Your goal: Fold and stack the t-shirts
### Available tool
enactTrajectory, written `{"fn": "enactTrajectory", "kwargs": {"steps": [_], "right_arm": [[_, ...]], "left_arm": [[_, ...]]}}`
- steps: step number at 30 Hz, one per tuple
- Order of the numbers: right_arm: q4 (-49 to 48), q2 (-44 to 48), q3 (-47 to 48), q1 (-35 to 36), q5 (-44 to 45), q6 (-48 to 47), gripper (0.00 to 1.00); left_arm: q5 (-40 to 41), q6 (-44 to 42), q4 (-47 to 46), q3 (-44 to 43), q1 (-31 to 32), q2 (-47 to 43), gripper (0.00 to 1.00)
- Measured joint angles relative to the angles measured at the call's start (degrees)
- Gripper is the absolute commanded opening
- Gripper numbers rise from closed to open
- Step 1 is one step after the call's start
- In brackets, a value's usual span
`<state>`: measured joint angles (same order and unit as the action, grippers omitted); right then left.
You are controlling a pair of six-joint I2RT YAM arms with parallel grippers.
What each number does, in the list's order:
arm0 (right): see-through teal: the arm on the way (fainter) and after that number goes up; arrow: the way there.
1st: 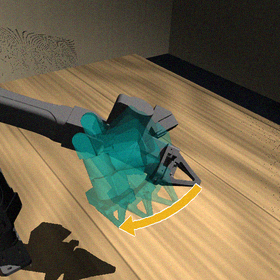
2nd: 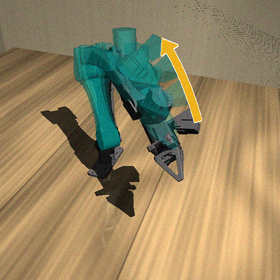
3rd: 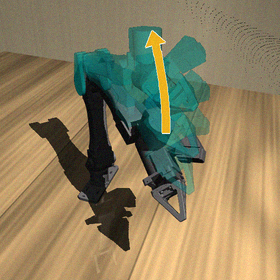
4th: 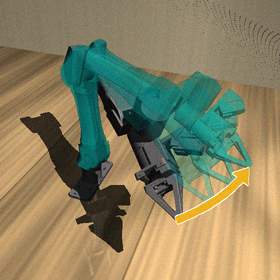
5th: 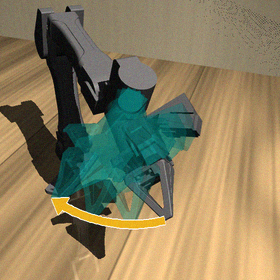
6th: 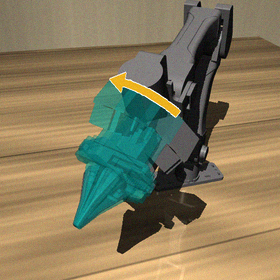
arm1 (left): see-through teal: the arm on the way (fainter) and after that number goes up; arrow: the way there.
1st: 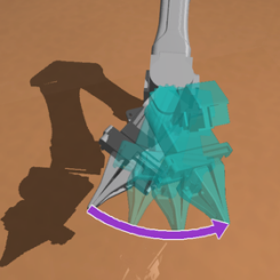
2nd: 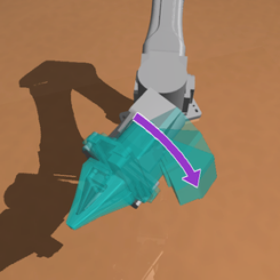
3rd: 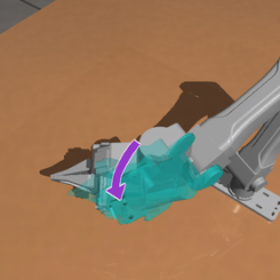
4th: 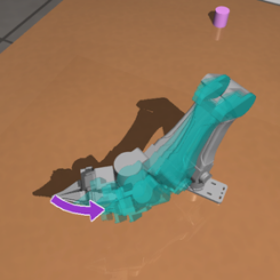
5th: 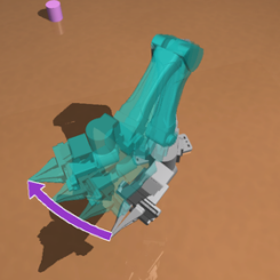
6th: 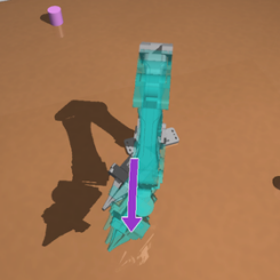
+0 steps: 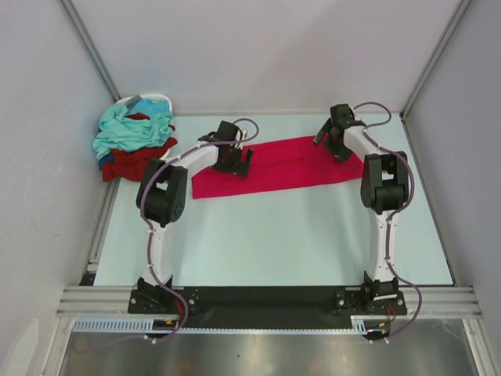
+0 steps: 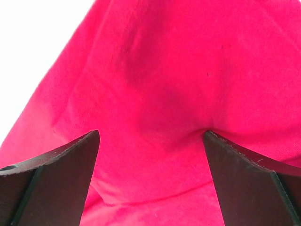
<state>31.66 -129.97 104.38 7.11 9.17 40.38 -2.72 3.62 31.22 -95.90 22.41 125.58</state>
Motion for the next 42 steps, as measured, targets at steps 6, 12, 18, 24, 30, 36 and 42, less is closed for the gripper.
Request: {"fn": "enactTrajectory", "kwargs": {"steps": [6,12,18,24,30,36,42], "right_arm": [[1.7,-4.2,6.7,0.8,1.0,-3.7,1.0],[3.2,-6.8,10.9,2.3,2.8,-7.2,1.0],[2.8,-8.2,12.4,4.4,4.9,-9.4,1.0],[1.9,-9.2,13.7,7.3,5.0,-11.6,0.99],[1.6,-10.1,15.1,9.3,3.6,-12.3,1.0],[-3.5,-7.2,9.5,9.7,0.9,-12.7,1.0],[-3.4,-8.1,11.3,13.0,-1.3,-13.2,1.0]], "left_arm": [[4.2,8.0,-2.7,12.5,5.7,-8.0,0.99],[7.0,19.1,-6.6,25.2,12.3,-16.8,0.99],[4.9,37.6,-10.6,39.0,16.7,-27.7,0.97],[9.0,57.4,-5.3,39.6,27.0,-29.4,0.99],[11.6,73.8,1.8,34.3,34.8,-25.6,1.0],[11.3,90.5,6.0,30.2,41.9,-22.6,1.0],[7.7,96.2,7.4,24.1,46.3,-17.9,0.99]]}}
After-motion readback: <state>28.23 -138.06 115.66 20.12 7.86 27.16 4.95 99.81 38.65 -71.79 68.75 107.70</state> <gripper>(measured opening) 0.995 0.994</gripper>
